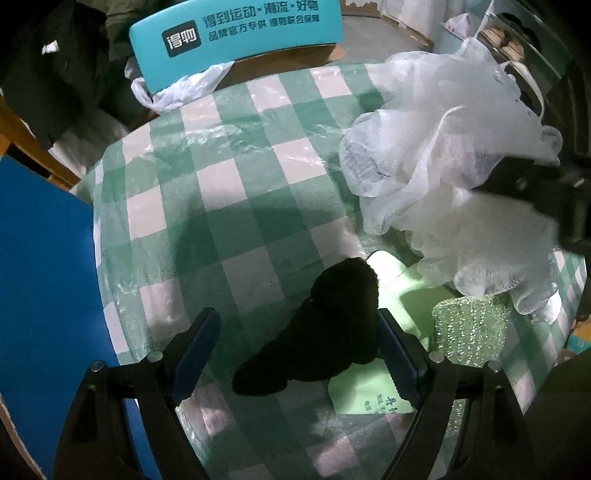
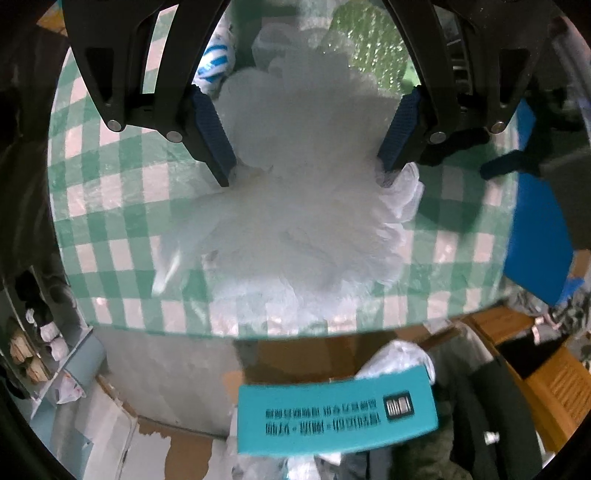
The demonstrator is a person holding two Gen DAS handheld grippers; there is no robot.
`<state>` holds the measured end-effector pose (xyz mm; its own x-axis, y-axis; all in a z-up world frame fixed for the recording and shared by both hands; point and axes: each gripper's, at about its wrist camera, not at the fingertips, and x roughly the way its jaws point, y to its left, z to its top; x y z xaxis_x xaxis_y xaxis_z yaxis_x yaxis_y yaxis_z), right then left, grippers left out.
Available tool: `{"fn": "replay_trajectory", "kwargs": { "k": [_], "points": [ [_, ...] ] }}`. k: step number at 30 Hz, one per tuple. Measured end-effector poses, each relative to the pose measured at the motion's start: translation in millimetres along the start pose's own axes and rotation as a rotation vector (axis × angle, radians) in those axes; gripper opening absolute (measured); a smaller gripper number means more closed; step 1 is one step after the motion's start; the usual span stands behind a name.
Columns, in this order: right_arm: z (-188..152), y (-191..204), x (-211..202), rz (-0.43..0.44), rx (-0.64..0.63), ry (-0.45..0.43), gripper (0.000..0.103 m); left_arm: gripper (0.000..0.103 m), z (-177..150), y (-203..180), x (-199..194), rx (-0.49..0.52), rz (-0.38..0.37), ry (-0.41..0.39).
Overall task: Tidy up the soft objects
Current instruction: 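Grasp the black sock with the left gripper while the right gripper grasps the bath puff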
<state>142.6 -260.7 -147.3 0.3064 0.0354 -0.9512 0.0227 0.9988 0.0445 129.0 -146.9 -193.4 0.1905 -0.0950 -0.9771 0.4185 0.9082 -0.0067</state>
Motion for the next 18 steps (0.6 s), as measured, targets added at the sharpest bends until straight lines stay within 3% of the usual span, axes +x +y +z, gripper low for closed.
{"fn": "replay_trajectory", "kwargs": {
  "k": [3,10,13,18],
  "points": [
    [-0.3,4.2,9.6,-0.023,-0.013,0.016,0.079,0.077,0.9,2.8,3.0,-0.001,-0.016,-0.001],
    [-3.4,-2.5,37.2,-0.085,0.007,0.121,0.083,0.077,5.3,11.2,1.7,-0.001,0.016,-0.021],
    [-4.7,-9.4,48.6,-0.059,0.053,0.148,0.083,0.076,7.6,16.1,3.1,-0.021,-0.003,-0.016],
    [-4.8,-6.8,58.1,-0.056,0.046,0.160,0.083,0.062,7.7,12.9,1.8,-0.004,-0.004,-0.020]
  ]
}}
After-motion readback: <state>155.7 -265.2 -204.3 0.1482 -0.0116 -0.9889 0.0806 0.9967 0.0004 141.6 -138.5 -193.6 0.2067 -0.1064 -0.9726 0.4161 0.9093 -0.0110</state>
